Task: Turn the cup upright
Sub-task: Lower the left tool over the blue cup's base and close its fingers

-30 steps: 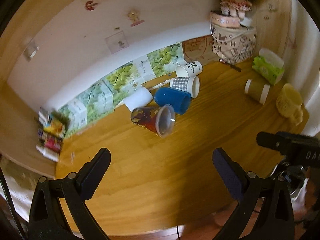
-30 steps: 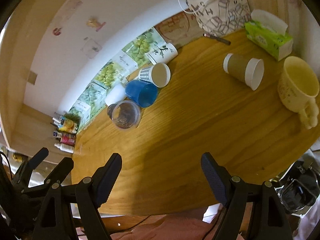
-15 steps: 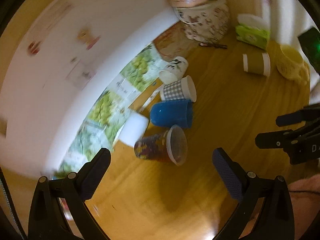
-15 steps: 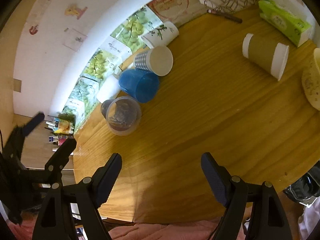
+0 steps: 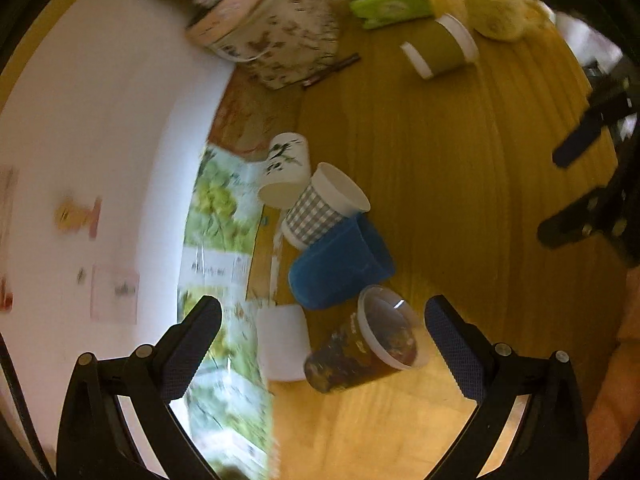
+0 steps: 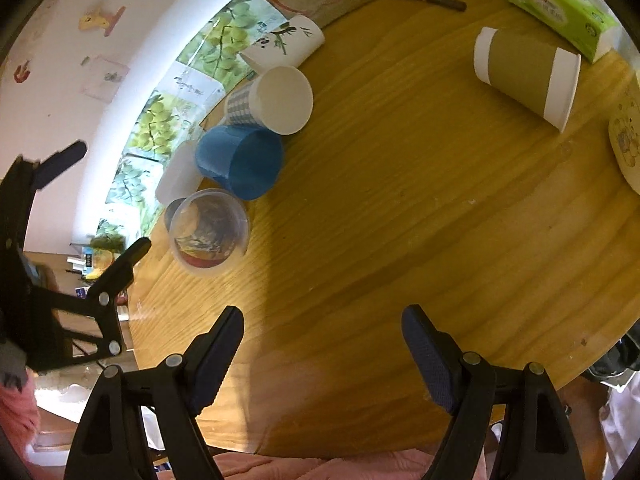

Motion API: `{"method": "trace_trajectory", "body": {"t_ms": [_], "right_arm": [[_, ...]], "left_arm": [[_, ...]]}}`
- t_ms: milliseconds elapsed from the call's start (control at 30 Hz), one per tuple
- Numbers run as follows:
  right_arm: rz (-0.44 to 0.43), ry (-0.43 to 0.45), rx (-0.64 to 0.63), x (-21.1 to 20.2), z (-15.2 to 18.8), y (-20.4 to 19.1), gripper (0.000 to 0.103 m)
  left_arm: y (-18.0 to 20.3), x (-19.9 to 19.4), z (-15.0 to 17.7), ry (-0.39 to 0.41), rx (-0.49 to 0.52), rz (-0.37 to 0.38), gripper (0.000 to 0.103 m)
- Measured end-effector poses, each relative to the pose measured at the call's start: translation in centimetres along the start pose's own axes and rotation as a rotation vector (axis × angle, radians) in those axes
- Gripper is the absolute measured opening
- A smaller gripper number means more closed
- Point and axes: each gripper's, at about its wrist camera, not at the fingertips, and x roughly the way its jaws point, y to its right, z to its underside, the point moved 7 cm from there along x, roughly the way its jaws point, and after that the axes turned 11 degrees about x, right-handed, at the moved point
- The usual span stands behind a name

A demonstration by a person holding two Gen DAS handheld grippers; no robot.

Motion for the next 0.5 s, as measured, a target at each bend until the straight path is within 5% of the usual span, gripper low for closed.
{"method": "trace_trajectory", "body": {"t_ms": [500], "right_arm": [[0.010,0.044,-0.067,0.7,-0.1,-1.5,0.082]], "left_arm": [[0.1,5.2,-1.1,0.092,0.283,0.174,0.102]]}}
